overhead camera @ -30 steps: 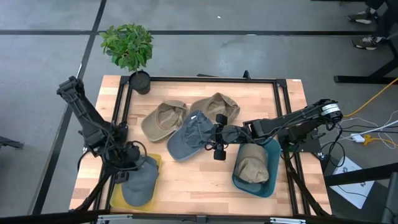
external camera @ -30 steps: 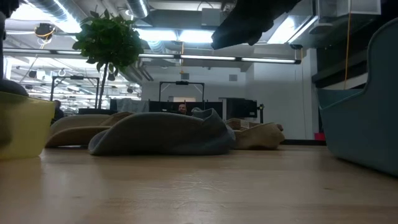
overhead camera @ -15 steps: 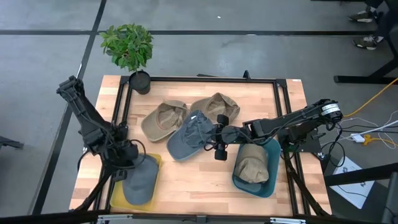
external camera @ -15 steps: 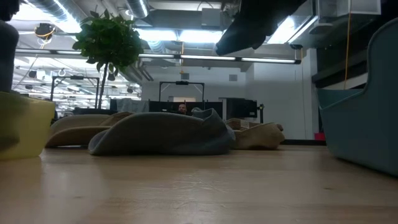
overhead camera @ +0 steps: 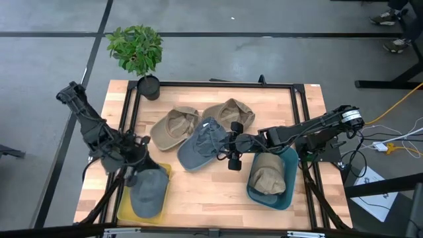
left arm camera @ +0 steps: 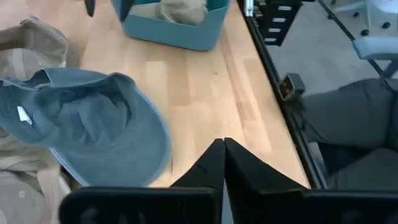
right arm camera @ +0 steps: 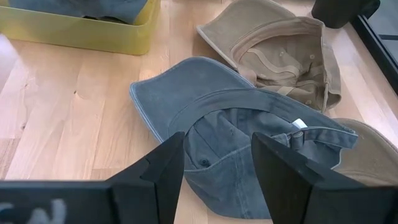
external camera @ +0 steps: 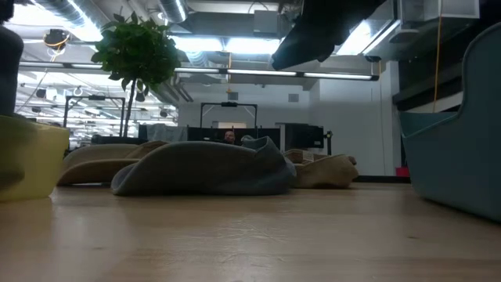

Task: Pick & Place hat
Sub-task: Put the right brown cap into the blue bin

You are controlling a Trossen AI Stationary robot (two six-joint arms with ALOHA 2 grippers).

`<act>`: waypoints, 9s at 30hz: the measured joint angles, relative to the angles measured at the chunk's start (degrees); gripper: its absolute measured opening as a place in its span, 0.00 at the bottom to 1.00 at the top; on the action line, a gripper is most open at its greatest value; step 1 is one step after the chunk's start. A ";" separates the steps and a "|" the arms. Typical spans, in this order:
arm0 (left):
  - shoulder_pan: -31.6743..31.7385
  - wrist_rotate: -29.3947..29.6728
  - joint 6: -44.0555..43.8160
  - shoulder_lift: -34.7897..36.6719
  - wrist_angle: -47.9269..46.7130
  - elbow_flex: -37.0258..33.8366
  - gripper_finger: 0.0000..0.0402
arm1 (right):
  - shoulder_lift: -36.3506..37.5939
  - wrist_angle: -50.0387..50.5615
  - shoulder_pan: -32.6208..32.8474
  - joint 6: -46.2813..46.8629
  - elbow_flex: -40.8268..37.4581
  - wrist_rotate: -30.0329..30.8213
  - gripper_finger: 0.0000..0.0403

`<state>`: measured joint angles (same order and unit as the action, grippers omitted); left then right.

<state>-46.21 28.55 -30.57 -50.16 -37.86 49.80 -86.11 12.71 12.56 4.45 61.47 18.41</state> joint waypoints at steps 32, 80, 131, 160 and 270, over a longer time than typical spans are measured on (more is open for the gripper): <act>35.23 -5.73 26.93 -20.83 16.70 0.00 0.01 | 0.00 7.30 -1.39 5.51 0.00 17.09 0.46; 50.60 -0.11 40.97 -28.10 29.96 -0.02 0.38 | -8.52 21.32 -20.59 -11.93 0.02 -0.60 0.46; 50.55 -3.15 40.13 -28.05 29.93 -0.02 0.36 | -16.65 21.76 -20.59 -9.23 3.80 -10.22 0.43; 46.53 -4.05 51.80 -28.05 30.97 -0.03 0.35 | -5.93 40.39 -24.14 -16.23 21.36 -10.01 0.01; 48.67 -76.87 42.75 -16.37 23.28 -0.04 0.02 | -1.73 46.41 -25.49 -23.08 37.51 -38.68 0.45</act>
<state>2.45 -48.31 12.18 -66.53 -14.58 49.77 -87.83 59.12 -12.93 -18.63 98.98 -20.27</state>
